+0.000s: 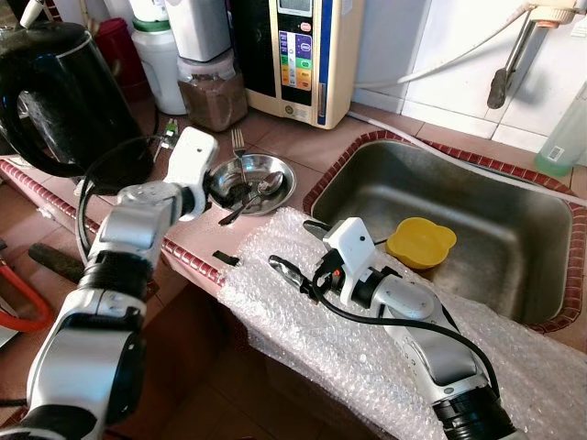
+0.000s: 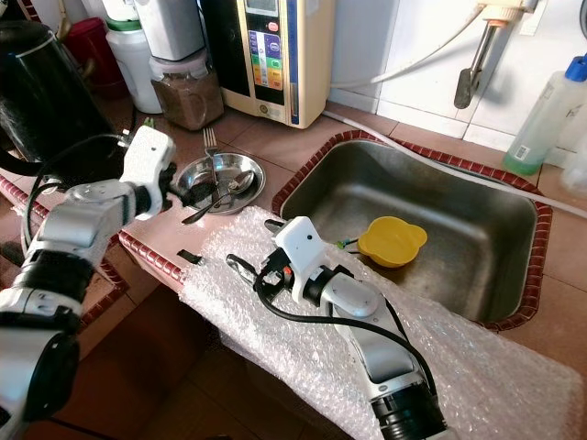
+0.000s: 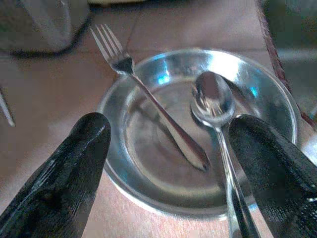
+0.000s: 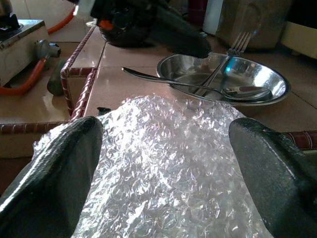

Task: Kitchen organization

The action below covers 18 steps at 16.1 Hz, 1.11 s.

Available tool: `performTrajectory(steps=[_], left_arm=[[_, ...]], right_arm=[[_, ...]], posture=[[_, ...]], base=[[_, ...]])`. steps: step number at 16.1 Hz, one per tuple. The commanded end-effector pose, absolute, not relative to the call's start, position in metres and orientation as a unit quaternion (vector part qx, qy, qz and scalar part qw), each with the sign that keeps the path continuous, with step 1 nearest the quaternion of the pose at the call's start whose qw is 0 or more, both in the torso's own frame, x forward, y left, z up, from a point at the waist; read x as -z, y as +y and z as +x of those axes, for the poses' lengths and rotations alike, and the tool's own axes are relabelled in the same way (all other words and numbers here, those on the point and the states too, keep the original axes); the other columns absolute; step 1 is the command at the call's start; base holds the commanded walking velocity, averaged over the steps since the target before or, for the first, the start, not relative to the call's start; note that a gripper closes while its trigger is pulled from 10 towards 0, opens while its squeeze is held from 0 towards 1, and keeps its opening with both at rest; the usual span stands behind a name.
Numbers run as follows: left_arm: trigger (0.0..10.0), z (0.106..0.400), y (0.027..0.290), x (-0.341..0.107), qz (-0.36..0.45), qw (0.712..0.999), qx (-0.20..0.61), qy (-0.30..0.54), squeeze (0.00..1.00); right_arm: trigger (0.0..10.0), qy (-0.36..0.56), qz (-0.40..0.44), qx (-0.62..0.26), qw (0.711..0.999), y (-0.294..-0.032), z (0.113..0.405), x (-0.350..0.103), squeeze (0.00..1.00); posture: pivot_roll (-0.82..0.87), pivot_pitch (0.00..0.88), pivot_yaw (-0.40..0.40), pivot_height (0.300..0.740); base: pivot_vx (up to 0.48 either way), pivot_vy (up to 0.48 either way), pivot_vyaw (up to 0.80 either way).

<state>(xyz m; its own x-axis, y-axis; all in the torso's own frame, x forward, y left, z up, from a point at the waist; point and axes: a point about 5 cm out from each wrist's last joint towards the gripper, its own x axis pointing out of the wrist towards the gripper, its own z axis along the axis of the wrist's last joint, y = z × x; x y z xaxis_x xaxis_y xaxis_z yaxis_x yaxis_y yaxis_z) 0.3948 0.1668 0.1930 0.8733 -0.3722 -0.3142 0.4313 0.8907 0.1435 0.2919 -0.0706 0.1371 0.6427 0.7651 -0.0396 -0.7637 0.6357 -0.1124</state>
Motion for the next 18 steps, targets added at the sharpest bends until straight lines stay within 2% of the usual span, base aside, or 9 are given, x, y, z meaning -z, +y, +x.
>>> performTrajectory(steps=[1, 3, 4, 6, 13, 18], left_arm=[[10.0, 0.398, 0.162, -0.193, 0.103, 0.963, 0.205, 0.140, 1.00], [10.0, 0.398, 0.157, -0.185, 0.100, 0.960, 0.213, 0.155, 1.00], [10.0, 0.398, 0.155, -0.177, 0.097, 0.958, 0.210, 0.168, 0.59], [10.0, 0.396, 0.153, -0.163, 0.094, 0.956, 0.204, 0.190, 0.00], [10.0, 0.393, 0.159, -0.149, 0.102, 0.944, 0.218, 0.226, 0.00], [10.0, 0.391, 0.178, -0.156, 0.113, 0.939, 0.227, 0.231, 0.00]], right_arm=[[10.0, -0.014, -0.064, -0.427, 0.902, -0.068, 0.293, -0.141, 0.00], [10.0, -0.015, -0.064, -0.426, 0.902, -0.068, 0.294, -0.141, 0.00], [10.0, -0.015, -0.064, -0.425, 0.903, -0.068, 0.294, -0.141, 0.00], [10.0, -0.015, -0.064, -0.422, 0.904, -0.069, 0.293, -0.141, 0.00], [10.0, -0.014, -0.063, -0.420, 0.905, -0.070, 0.292, -0.139, 0.00], [10.0, -0.014, -0.063, -0.420, 0.905, -0.069, 0.293, -0.139, 0.00]], posture=[[-0.07, 0.011, 0.070, 0.740], [-0.07, 0.009, 0.074, 0.740], [-0.08, 0.007, 0.077, 0.740], [-0.08, 0.008, 0.079, 0.740], [-0.07, 0.020, 0.086, 0.740], [-0.06, 0.024, 0.091, 0.740]], base=[[0.000, 0.000, 0.00], [0.000, 0.000, 0.00], [0.000, 0.000, 0.00], [0.000, 0.000, 0.00], [0.000, 0.000, 0.00], [0.000, 0.000, 0.00]])
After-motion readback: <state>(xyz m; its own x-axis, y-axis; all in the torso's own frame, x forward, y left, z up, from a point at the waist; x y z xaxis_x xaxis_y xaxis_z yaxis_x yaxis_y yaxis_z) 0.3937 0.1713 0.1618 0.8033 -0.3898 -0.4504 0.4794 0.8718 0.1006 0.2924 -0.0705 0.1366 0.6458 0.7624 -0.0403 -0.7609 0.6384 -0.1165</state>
